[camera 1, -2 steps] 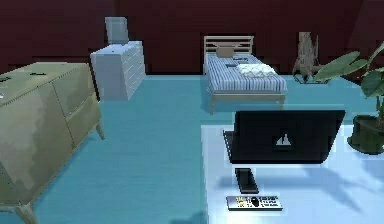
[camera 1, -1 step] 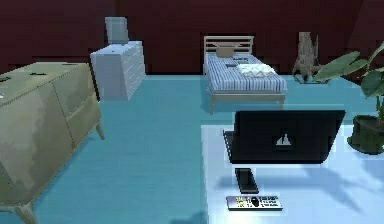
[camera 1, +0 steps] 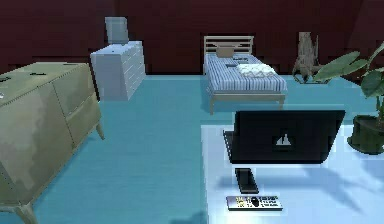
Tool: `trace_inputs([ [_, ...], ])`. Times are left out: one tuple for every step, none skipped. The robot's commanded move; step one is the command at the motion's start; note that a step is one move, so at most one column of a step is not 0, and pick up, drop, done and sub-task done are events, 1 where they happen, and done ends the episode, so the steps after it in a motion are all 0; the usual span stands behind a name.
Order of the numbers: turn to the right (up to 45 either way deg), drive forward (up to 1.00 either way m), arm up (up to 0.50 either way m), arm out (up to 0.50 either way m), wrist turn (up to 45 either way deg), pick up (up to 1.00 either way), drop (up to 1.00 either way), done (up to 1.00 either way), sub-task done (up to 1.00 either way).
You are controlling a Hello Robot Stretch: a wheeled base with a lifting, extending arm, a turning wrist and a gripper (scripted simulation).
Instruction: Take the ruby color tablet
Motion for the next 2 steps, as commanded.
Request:
trace_inputs([
  [0.0,0.00,0.00,0.36,0.0,0.00,0.00,0.00,0.00],
  [0.0,0.00,0.00,0.00,45.0,0.00,0.00,0.00,0.00],
])
